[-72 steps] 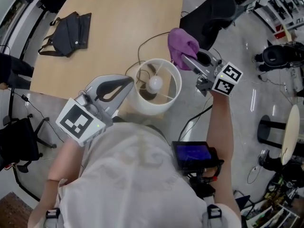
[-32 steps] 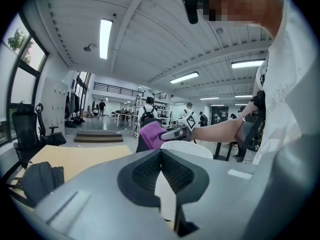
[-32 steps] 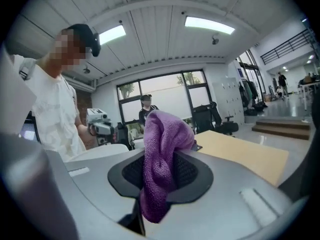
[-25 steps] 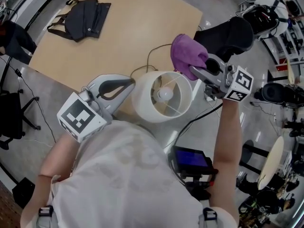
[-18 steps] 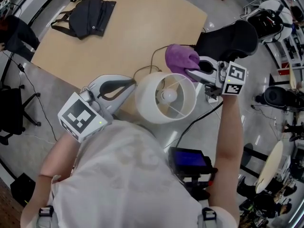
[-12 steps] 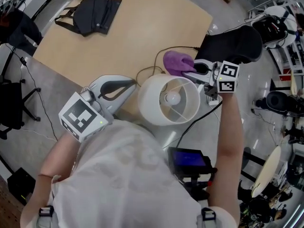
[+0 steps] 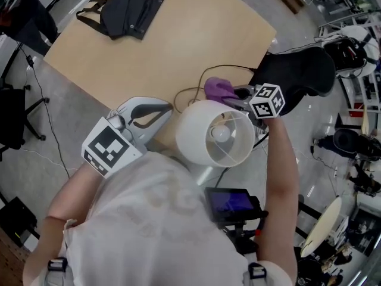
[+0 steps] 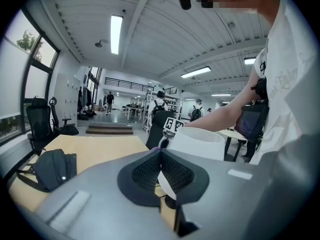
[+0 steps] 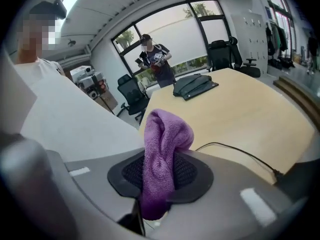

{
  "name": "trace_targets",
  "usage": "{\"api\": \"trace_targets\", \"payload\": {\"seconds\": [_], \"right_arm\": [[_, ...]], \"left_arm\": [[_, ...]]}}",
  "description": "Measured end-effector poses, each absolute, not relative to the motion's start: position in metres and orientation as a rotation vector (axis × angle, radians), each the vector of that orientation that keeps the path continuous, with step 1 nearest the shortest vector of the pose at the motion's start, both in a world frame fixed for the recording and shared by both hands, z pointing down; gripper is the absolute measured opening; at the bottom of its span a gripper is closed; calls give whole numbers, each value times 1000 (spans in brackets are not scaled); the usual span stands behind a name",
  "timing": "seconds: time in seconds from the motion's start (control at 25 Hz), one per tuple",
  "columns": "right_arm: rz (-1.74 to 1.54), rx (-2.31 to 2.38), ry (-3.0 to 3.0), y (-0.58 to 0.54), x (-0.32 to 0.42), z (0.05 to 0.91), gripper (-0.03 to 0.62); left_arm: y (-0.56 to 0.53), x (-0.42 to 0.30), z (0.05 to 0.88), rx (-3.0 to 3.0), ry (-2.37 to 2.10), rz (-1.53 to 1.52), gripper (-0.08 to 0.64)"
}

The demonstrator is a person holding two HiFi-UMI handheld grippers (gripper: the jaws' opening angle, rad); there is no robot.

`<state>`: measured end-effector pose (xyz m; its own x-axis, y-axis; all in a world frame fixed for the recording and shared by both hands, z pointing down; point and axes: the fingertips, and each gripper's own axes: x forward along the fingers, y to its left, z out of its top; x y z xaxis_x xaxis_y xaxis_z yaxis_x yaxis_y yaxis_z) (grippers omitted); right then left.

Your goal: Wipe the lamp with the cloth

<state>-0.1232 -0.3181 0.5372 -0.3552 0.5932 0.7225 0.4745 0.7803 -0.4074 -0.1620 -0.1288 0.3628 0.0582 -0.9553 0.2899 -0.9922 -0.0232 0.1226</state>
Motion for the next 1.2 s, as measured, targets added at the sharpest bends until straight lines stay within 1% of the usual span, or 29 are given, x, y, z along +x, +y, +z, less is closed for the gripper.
{"api": "trace_targets", "payload": {"seconds": [0.08, 0.16, 0.28, 0.44, 0.6, 0.68, 0.88, 1.2], "right_arm": [[100, -767, -1990, -323, -122, 545, 106], [105, -756, -2035, -329, -127, 532, 106], [150, -827, -2176, -329, -139, 473, 106], [104, -1041, -2223, -305, -140, 386, 106], [85, -1222, -2167, -278, -131, 334, 106], [88, -1284, -2095, -262, -128, 334, 106], [115, -1324, -1888, -241, -130, 370, 106], [15, -1256, -1652, -235, -149, 460, 106]], "left_arm": [[-129, -164, 366, 2050, -1963, 186, 2], [-129, -165, 368, 2053, -1959, 180, 2], [-127, -170, 372, 2055, -1946, 161, 2], [-126, -179, 378, 2058, -1926, 126, 2], [-131, -177, 378, 2081, -1907, 106, 2], [-131, -176, 380, 2093, -1895, 102, 2], [-123, -179, 384, 2081, -1887, 70, 2], [-102, -194, 387, 1991, -1947, 50, 2]]}}
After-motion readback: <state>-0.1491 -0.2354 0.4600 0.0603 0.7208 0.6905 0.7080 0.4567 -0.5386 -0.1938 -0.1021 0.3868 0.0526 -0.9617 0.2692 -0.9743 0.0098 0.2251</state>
